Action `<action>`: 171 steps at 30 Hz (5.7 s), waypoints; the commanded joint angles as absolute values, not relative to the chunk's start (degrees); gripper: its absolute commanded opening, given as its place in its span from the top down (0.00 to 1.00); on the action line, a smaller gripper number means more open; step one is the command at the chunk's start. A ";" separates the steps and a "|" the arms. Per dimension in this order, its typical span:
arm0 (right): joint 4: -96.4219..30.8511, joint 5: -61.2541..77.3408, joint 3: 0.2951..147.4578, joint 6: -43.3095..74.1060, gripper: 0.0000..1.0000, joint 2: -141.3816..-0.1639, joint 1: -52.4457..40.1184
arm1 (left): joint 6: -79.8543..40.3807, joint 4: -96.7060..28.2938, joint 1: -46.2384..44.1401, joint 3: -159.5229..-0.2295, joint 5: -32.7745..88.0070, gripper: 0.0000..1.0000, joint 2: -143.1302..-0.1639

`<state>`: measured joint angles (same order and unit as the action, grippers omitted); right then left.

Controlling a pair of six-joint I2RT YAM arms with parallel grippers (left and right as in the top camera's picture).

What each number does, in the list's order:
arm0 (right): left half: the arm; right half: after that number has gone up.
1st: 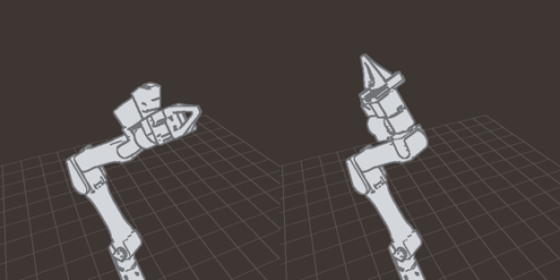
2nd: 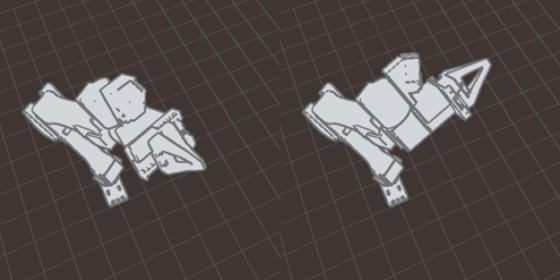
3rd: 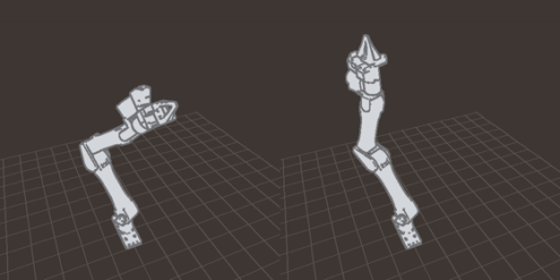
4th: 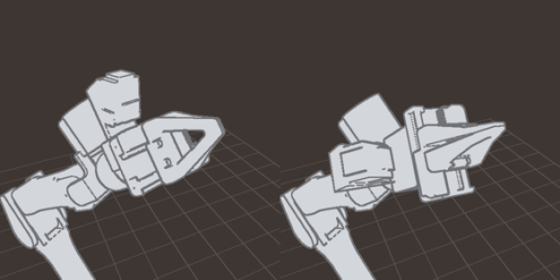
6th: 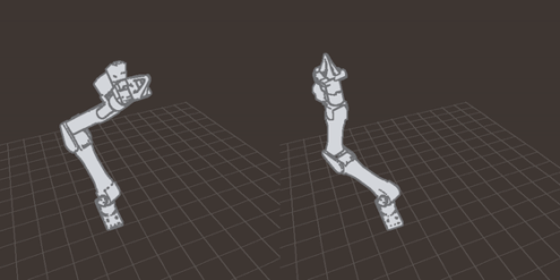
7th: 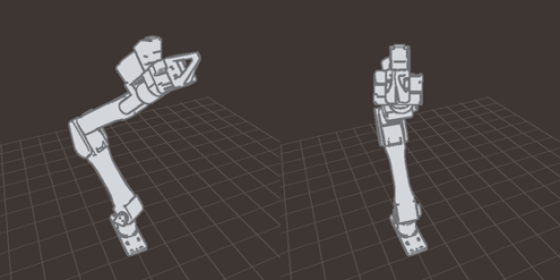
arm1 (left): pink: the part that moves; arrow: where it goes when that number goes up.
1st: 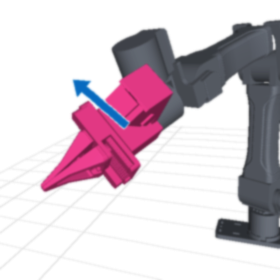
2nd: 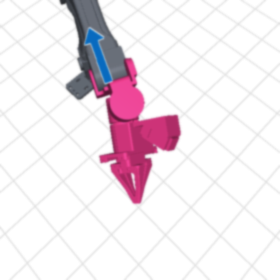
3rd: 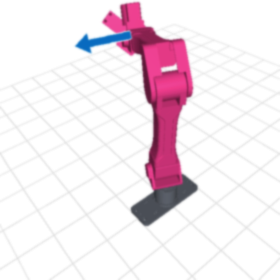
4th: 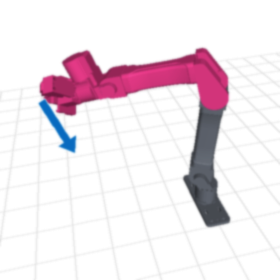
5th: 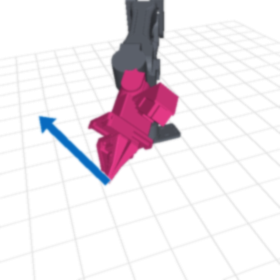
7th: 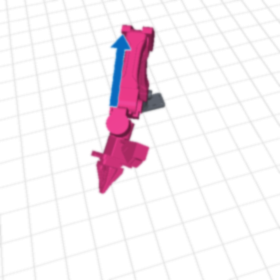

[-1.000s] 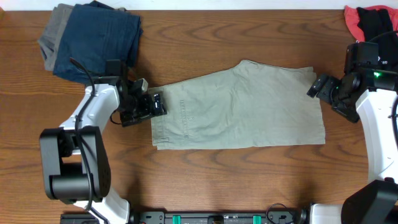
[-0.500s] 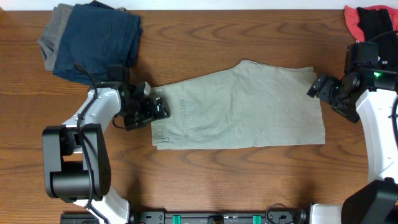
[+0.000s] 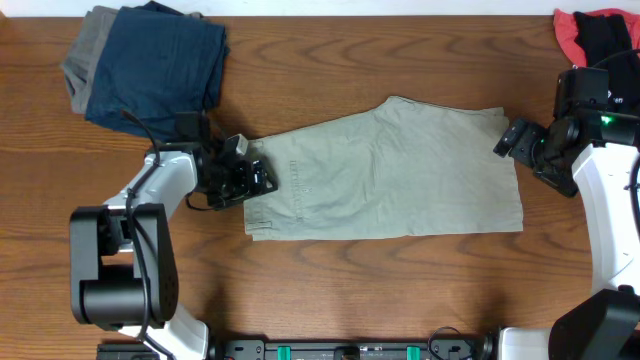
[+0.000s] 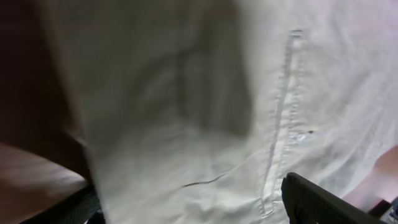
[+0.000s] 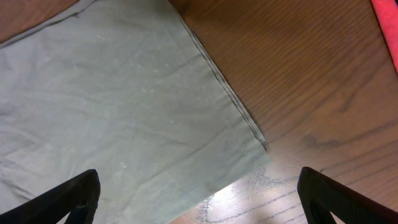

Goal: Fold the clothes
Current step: 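Lift the left end and fold it rightward over the shorts, then press the folded shorts flat with the left gripper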

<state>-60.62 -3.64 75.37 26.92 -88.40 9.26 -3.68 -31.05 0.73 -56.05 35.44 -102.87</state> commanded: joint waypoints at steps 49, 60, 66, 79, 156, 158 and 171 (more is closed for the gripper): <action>-60.66 -4.08 75.70 26.50 0.01 -87.77 9.37 | -15.18 -70.91 -3.57 -85.32 0.84 0.94 -99.15; -60.66 -4.10 75.70 26.50 0.01 -87.77 9.37 | -11.00 -91.68 -3.57 -108.33 -1.21 0.94 -93.43; -60.66 -4.10 75.70 26.50 0.01 -87.77 9.37 | -11.03 -94.85 -3.75 -111.66 -1.13 0.94 -93.56; -60.66 -4.08 75.70 26.50 0.01 -87.77 9.37 | -11.73 -90.94 -10.15 -108.68 4.10 0.94 -94.28; -60.66 -4.10 75.70 26.50 0.01 -87.77 9.37 | -18.39 -40.80 -35.03 -67.94 13.39 0.77 -95.09; -60.66 -4.10 75.70 26.50 0.01 -87.77 9.37 | -19.40 -40.82 -36.10 -67.72 13.54 0.85 -96.51; -60.66 -4.08 75.70 26.50 0.01 -87.77 9.37 | -22.72 -36.53 -43.66 -67.70 17.39 0.94 -107.59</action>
<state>-60.60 -3.64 75.37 26.92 -88.40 9.26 -21.30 -36.80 -42.70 -67.85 15.88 -106.34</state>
